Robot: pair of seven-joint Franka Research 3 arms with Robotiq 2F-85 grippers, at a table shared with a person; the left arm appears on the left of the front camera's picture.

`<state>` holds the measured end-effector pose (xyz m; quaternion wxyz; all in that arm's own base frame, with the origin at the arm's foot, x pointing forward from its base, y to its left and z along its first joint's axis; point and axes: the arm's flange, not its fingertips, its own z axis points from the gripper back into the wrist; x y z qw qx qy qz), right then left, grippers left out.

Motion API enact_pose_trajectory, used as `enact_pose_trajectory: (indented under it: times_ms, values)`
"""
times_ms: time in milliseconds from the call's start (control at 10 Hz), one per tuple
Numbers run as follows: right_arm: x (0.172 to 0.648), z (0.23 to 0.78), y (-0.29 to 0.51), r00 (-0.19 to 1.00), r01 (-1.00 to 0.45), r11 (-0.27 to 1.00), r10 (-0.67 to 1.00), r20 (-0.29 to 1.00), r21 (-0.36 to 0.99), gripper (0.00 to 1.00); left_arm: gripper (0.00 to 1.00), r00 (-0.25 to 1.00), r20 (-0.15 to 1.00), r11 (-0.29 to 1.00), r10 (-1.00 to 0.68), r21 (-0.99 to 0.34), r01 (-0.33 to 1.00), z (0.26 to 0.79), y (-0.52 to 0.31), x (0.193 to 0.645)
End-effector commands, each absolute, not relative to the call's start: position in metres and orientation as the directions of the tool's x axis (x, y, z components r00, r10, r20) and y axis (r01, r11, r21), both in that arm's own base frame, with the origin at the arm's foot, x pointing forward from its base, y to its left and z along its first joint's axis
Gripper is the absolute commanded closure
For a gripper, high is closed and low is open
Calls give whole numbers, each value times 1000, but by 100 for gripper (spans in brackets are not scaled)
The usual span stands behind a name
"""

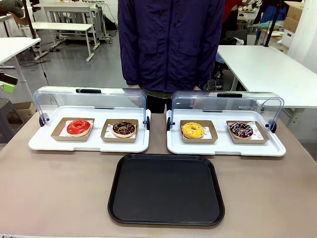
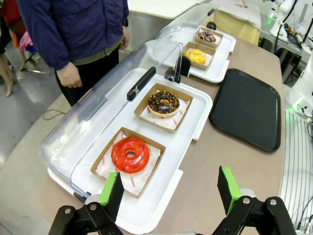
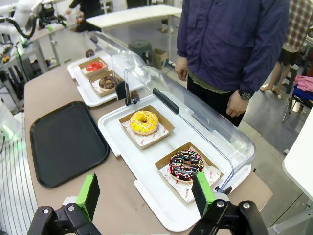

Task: Move the second donut from the left to the tray.
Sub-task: Pick up the Paper togo box containing the Donut indicated by the person and place it on the Handle tray.

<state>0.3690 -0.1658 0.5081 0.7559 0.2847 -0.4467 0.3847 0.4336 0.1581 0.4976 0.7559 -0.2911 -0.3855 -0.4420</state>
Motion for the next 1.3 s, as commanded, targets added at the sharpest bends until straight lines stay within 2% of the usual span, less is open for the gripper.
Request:
enact_pose_trajectory:
  times_ms: [0, 1200]
  values:
    - [374, 510, -167, 272, -843, 535, 322, 907, 63, 0, 0, 298, 852, 432, -431, -95, 897, 499, 158, 434]
    - [374, 510, -167, 272, -843, 535, 322, 907, 63, 0, 0, 298, 852, 432, -431, -95, 897, 499, 158, 434]
